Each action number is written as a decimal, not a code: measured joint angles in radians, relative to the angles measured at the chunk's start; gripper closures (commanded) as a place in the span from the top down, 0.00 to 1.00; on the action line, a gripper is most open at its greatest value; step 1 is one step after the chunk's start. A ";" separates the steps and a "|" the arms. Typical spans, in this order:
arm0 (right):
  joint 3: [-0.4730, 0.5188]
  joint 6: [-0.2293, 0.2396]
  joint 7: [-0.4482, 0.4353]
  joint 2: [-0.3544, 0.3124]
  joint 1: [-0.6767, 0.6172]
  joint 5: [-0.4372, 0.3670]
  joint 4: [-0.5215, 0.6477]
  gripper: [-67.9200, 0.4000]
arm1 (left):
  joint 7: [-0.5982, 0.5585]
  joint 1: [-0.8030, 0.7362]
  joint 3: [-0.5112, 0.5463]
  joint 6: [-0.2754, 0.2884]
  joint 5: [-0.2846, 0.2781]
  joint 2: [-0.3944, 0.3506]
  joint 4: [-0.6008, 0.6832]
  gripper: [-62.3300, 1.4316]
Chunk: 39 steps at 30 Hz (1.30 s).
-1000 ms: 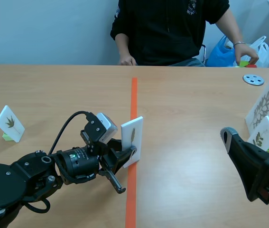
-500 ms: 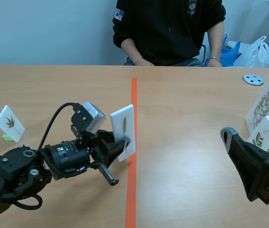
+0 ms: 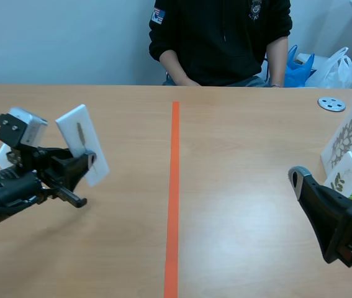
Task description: Sort the leaf by its shape. The table is split by an orange tape line. A compound leaf with several leaflets goes to the left side, a simple leaf with one blade goes to the right side. Return to the home posture when a red brick is placed on the table.
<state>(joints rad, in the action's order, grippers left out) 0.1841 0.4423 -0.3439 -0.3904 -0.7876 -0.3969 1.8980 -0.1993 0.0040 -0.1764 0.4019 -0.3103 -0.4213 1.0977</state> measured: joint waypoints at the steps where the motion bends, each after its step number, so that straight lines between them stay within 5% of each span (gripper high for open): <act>1: 0.000 0.000 0.000 0.000 0.000 0.000 0.000 1.00 | 0.009 -0.005 0.027 -0.001 -0.020 0.000 0.000 0.09; 3: 0.000 0.000 0.000 0.000 0.000 0.000 0.000 1.00 | 0.007 -0.016 0.071 -0.002 -0.063 -0.002 0.000 0.09; 15: 0.000 0.000 0.000 0.000 0.000 0.000 0.000 1.00 | 0.032 -0.150 0.198 -0.014 -0.107 -0.028 0.000 0.09; 26: 0.000 0.000 0.000 0.000 0.000 0.000 0.000 1.00 | 0.032 -0.146 0.210 -0.271 -0.110 -0.010 -0.003 0.09; 39: 0.000 0.000 -0.003 0.000 0.000 -0.011 0.000 1.00 | -0.056 -0.097 0.210 -0.312 -0.111 0.047 -0.175 0.09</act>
<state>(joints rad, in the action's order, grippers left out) 0.1841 0.4423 -0.3470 -0.3901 -0.7876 -0.4084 1.8980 -0.2550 -0.0929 0.0334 0.0895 -0.4210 -0.3740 0.9222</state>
